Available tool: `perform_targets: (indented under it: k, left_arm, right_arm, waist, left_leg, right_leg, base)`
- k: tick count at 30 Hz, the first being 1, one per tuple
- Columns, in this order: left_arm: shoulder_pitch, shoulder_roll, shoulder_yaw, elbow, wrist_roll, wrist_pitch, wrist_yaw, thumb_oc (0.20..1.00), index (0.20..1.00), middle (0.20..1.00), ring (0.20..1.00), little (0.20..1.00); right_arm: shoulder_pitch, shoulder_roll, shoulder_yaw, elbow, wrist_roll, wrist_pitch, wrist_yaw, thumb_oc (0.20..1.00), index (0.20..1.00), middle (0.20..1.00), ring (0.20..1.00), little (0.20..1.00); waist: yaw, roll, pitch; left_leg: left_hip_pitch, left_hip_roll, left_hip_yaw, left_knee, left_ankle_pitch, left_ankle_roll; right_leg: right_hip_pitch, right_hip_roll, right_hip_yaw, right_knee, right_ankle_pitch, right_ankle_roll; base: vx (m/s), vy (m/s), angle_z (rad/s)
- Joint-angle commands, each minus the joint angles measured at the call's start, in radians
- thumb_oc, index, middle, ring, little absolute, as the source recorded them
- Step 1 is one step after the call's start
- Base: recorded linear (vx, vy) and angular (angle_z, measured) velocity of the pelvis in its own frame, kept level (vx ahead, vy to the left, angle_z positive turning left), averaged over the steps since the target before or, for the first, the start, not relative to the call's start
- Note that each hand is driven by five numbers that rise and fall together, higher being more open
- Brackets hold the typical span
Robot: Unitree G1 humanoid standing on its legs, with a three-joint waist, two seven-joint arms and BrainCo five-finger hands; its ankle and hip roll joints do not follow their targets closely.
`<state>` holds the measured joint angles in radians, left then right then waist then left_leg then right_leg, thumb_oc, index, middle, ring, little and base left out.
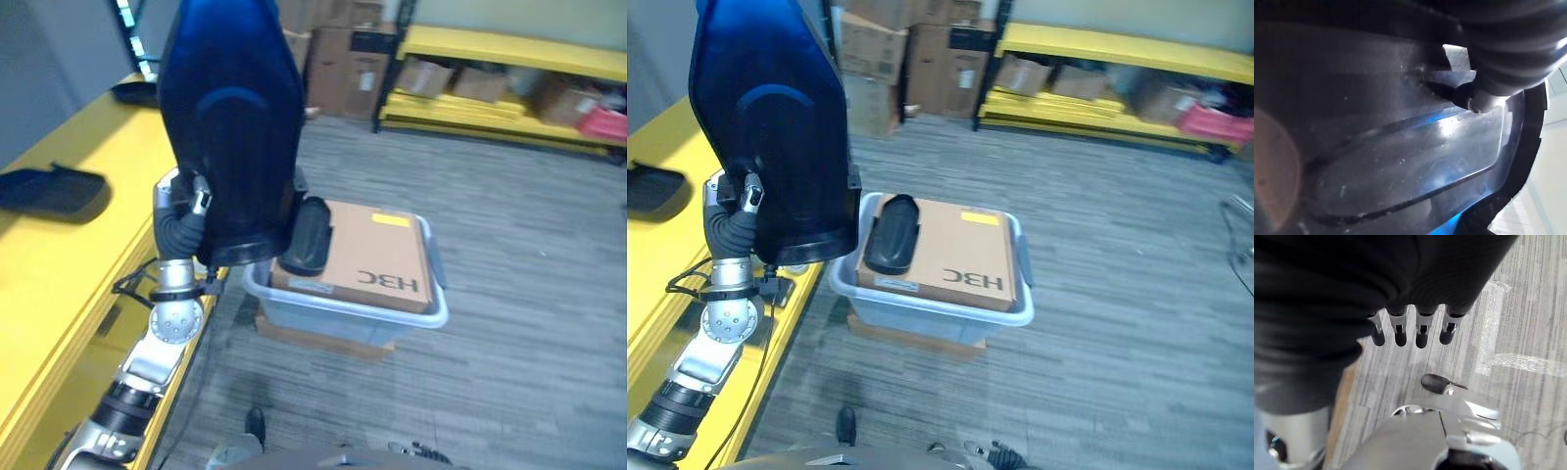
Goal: Move parts from the plastic box to the shelf.
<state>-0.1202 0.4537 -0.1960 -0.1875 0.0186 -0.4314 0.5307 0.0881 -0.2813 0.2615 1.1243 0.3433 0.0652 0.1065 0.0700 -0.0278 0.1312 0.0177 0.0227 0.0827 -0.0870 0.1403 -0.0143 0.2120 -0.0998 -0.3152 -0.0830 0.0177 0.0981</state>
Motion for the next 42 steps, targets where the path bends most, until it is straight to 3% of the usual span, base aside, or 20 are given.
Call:
perform_targets:
  k: [1,7,9,10,11,12,15,17,18,21,23,26,27,28,30,31,33,35,38,42]
  left_arm:
    - [-0.072,0.019,0.122,-0.091,-0.055,0.005,-0.049,0.2,0.2,0.2,0.2,0.2]
    - [0.0,0.027,0.216,-0.147,-0.09,0.036,-0.068,0.2,0.2,0.2,0.2,0.2]
    - [0.042,0.023,0.256,-0.164,-0.131,0.029,-0.086,0.2,0.2,0.2,0.2,0.2]
    - [0.06,0.02,0.269,-0.154,-0.154,0.008,-0.109,0.2,0.2,0.2,0.2,0.2]
    - [0.063,0.02,0.271,-0.152,-0.161,0.002,-0.117,0.2,0.2,0.2,0.2,0.2]
    - [0.073,0.018,0.273,-0.136,-0.179,-0.026,-0.142,0.2,0.2,0.2,0.2,0.2]
    - [0.061,0.015,0.258,-0.101,-0.178,-0.056,-0.152,0.2,0.2,0.2,0.2,0.2]
    - [0.041,0.012,0.243,-0.085,-0.198,-0.079,-0.147,0.2,0.2,0.2,0.2,0.2]
    - [0.027,0.008,0.238,-0.083,-0.2,-0.094,-0.135,0.2,0.2,0.2,0.2,0.2]
    - [0.017,0.009,0.233,-0.094,-0.199,-0.101,-0.143,0.2,0.2,0.2,0.2,0.2]
    - [0.009,0.008,0.231,-0.111,-0.223,-0.1,-0.176,0.2,0.2,0.2,0.2,0.2]
    - [-0.006,0.018,0.218,-0.109,-0.228,-0.108,-0.207,0.2,0.2,0.2,0.2,0.2]
    - [-0.037,0.034,0.198,-0.115,-0.214,-0.101,-0.215,0.2,0.2,0.2,0.2,0.2]
    - [-0.07,0.054,0.172,-0.12,-0.2,-0.091,-0.2,0.2,0.2,0.2,0.2,0.2]
    - [-0.097,0.066,0.142,-0.114,-0.193,-0.083,-0.183,0.2,0.2,0.2,0.2,0.2]
    - [-0.13,0.077,0.107,-0.094,-0.2,-0.076,-0.171,0.2,0.2,0.2,0.2,0.2]
    - [-0.159,0.082,0.074,-0.074,-0.213,-0.068,-0.165,0.2,0.2,0.2,0.2,0.2]
    - [-0.193,0.086,0.045,-0.064,-0.236,-0.04,-0.162,0.2,0.2,0.2,0.2,0.2]
    - [-0.211,0.065,0.007,-0.061,-0.264,-0.019,-0.193,0.2,0.2,0.2,0.2,0.2]
    - [-0.191,0.049,0.01,-0.075,-0.295,0.023,-0.217,0.2,0.2,0.2,0.2,0.2]
  right_arm:
    - [-0.092,0.002,0.009,0.055,-0.081,0.076,0.076,1.0,1.0,1.0,1.0,1.0]
    - [-0.127,-0.014,0.002,0.132,-0.095,0.114,0.091,1.0,1.0,1.0,1.0,1.0]
    - [-0.144,-0.015,-0.005,0.129,-0.125,0.113,0.107,1.0,1.0,1.0,1.0,1.0]
    - [-0.149,-0.014,-0.003,0.124,-0.127,0.114,0.096,1.0,1.0,1.0,1.0,1.0]
    - [-0.15,-0.014,-0.002,0.123,-0.123,0.114,0.095,1.0,1.0,1.0,1.0,1.0]
    - [-0.154,-0.018,-0.009,0.119,-0.093,0.118,0.084,1.0,1.0,1.0,1.0,1.0]
    - [-0.166,-0.023,-0.019,0.113,-0.066,0.142,0.08,1.0,1.0,1.0,1.0,1.0]
    - [-0.184,-0.022,-0.016,0.123,-0.094,0.155,0.092,1.0,1.0,1.0,1.0,1.0]
    - [-0.203,-0.017,-0.006,0.132,-0.137,0.158,0.119,1.0,1.0,1.0,1.0,1.0]
    - [-0.216,-0.008,0.001,0.137,-0.157,0.12,0.123,1.0,1.0,1.0,1.0,1.0]
    - [-0.234,0.004,0.005,0.144,-0.147,0.085,0.104,1.0,1.0,1.0,1.0,1.0]
    - [-0.238,0.009,0.0,0.143,-0.121,0.067,0.086,1.0,1.0,1.0,1.0,1.0]
    - [-0.232,0.01,-0.006,0.133,-0.109,0.044,0.09,1.0,1.0,1.0,1.0,1.0]
    - [-0.227,0.012,-0.007,0.121,-0.129,0.043,0.075,1.0,1.0,1.0,1.0,1.0]
    - [-0.226,0.008,-0.002,0.117,-0.152,0.053,0.062,1.0,1.0,1.0,1.0,1.0]
    - [-0.217,0.004,0.008,0.125,-0.159,0.065,0.064,1.0,1.0,1.0,1.0,1.0]
    - [-0.202,0.006,0.016,0.135,-0.153,0.051,0.064,1.0,1.0,1.0,1.0,1.0]
    - [-0.193,0.009,0.021,0.145,-0.121,0.03,0.055,1.0,1.0,1.0,1.0,1.0]
    - [-0.174,0.007,0.002,0.151,-0.052,0.022,0.067,1.0,1.0,1.0,1.0,1.0]
    - [-0.159,0.01,-0.005,0.16,-0.081,0.026,0.078,1.0,1.0,1.0,1.0,1.0]
  waist:
    - [0.055,0.01,0.028]
    - [0.139,0.03,0.059]
    - [0.164,0.041,0.07]
    - [0.168,0.04,0.077]
    - [0.166,0.04,0.079]
    - [0.154,0.043,0.091]
    - [0.113,0.037,0.099]
    - [0.094,0.026,0.097]
    - [0.094,0.014,0.096]
    - [0.103,0.014,0.094]
    - [0.106,0.025,0.083]
    - [0.113,0.046,0.063]
    - [0.104,0.057,0.05]
    - [0.082,0.062,0.051]
    - [0.051,0.059,0.061]
    - [0.013,0.057,0.073]
    - [-0.016,0.057,0.076]
    - [-0.048,0.054,0.073]
    - [-0.094,0.038,0.066]
    - [-0.088,0.028,0.056]
  left_leg:
    - [0.1,0.044,-0.022,0.012,-0.185,-0.035]
    - [0.045,0.065,-0.085,0.019,-0.122,-0.094]
    - [0.006,0.088,-0.045,0.019,-0.085,-0.119]
    - [0.011,0.112,0.016,0.019,-0.084,-0.13]
    - [0.011,0.116,0.025,0.021,-0.082,-0.131]
    - [0.005,0.145,0.126,0.049,-0.073,-0.129]
    - [0.007,0.178,0.322,0.133,-0.099,-0.111]
    - [0.006,0.174,0.405,0.206,-0.141,-0.085]
    - [-0.009,0.162,0.425,0.283,-0.183,-0.061]
    - [-0.044,0.164,0.426,0.33,-0.194,-0.055]
    - [-0.027,0.141,0.442,0.253,-0.218,-0.02]
    - [-0.01,0.109,0.429,0.158,-0.18,-0.015]
    - [0.008,0.083,0.418,0.102,-0.172,0.002]
    - [0.03,0.046,0.384,0.065,-0.187,0.03]
    - [0.051,0.02,0.34,0.034,-0.193,0.047]
    - [0.067,-0.001,0.27,0.011,-0.193,0.045]
    - [0.076,-0.002,0.222,0.005,-0.192,0.032]
    - [0.071,0.005,0.186,0.0,-0.177,0.025]
    - [0.061,-0.003,0.095,0.0,-0.201,0.029]
    - [0.055,0.001,0.074,0.0,-0.195,0.013]
  right_leg:
    - [-0.021,-0.028,-0.045,0.103,-0.131,-0.029]
    - [-0.009,-0.01,-0.127,0.149,-0.186,-0.068]
    - [0.004,-0.006,-0.185,0.155,-0.193,-0.075]
    - [0.014,-0.01,-0.214,0.17,-0.213,-0.075]
    - [0.014,-0.011,-0.222,0.173,-0.214,-0.074]
    - [0.014,-0.022,-0.276,0.184,-0.204,-0.073]
    - [0.011,-0.044,-0.361,0.187,-0.179,-0.076]
    - [0.012,-0.055,-0.394,0.183,-0.166,-0.079]
    - [0.016,-0.064,-0.4,0.18,-0.162,-0.078]
    - [0.023,-0.063,-0.403,0.191,-0.179,-0.083]
    - [0.017,-0.071,-0.406,0.239,-0.21,-0.081]
    - [0.028,-0.08,-0.405,0.29,-0.237,-0.072]
    - [0.013,-0.111,-0.402,0.374,-0.221,-0.052]
    - [-0.031,-0.163,-0.356,0.499,-0.167,-0.013]
    - [-0.094,-0.174,-0.248,0.567,-0.143,0.012]
    - [-0.146,-0.123,-0.14,0.52,-0.136,0.017]
    - [-0.167,-0.097,-0.074,0.443,-0.134,0.019]
    - [-0.197,-0.076,-0.006,0.296,-0.065,0.024]
    - [-0.23,-0.034,0.162,0.158,-0.009,0.05]
    - [-0.182,-0.024,0.149,0.1,-0.004,0.042]
  base:
    - [0.02,-0.111,0.52]
    - [0.02,-0.148,0.64]
    - [-0.01,-0.093,0.46]
    - [0.0,-0.067,0.62]
    - [-0.03,-0.018,1.2]
    - [-0.09,0.035,1.49]
    - [-0.11,0.035,1.49]
    - [-0.06,0.036,2.1]
    - [-0.01,0.051,2.18]
    - [0.03,0.11,0.74]
    - [0.06,0.263,-0.14]
    - [0.09,0.229,0.12]
    - [0.19,0.331,0.12]
    - [0.22,0.368,0.23]
    - [0.15,0.128,0.5]
    - [0.16,-0.08,0.79]
    - [0.14,-0.134,1.25]
    - [0.07,-0.253,1.03]
    - [0.1,-0.285,1.32]
    - [0.11,-0.254,1.4]
